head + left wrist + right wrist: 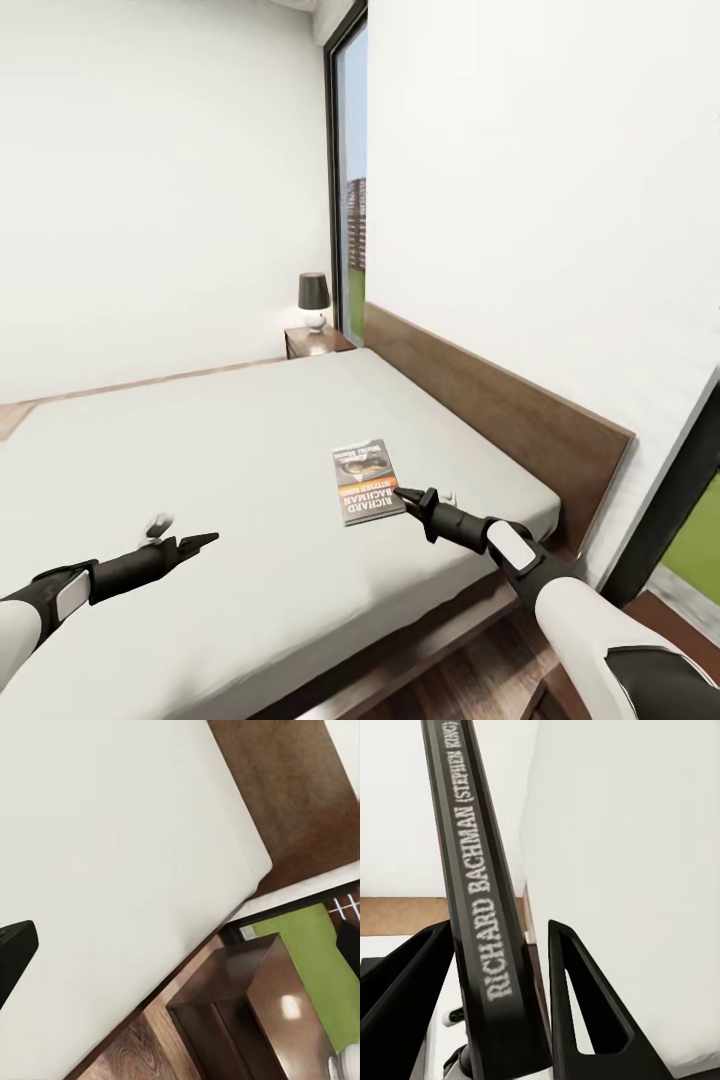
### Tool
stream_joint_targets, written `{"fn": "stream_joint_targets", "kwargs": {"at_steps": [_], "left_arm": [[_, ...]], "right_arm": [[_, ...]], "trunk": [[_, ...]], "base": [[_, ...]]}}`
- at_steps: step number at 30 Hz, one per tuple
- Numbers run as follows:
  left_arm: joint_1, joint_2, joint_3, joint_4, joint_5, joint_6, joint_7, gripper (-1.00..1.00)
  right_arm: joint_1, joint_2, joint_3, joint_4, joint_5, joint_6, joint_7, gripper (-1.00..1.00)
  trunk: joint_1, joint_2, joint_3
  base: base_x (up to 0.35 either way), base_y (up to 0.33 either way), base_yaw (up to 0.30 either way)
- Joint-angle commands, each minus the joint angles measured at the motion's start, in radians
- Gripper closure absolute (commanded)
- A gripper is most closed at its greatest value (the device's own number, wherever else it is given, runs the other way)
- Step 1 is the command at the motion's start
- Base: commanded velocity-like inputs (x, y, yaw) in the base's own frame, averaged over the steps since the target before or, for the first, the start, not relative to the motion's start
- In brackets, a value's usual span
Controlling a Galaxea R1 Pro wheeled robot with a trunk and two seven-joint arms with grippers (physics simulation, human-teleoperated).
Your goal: In the bedroom, move the book from the bed onto either nightstand, and place the two sandals side by side next to the bed.
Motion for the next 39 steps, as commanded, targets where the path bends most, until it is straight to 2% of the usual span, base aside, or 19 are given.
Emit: {"fn": "stream_joint_targets", "kwargs": {"at_steps": [1, 39], "left_arm": [[0.000, 0.000, -0.003, 0.000, 0.006, 0.011, -0.003, -1.00], [0.001, 0.000, -0.003, 0.000, 0.007, 0.014, -0.006, -1.00]], "right_arm": [[-0.001, -0.001, 0.004, 0.002, -0.006, 0.003, 0.001, 1.00], [-0.001, -0.001, 0.004, 0.024, -0.009, 0.003, 0.001, 1.00]], "trunk": [[0.000, -0.001, 0.001], [0.000, -0.001, 0.062]], "base": [[0.000, 0.000, 0.000], [0.000, 0.000, 0.000]]}}
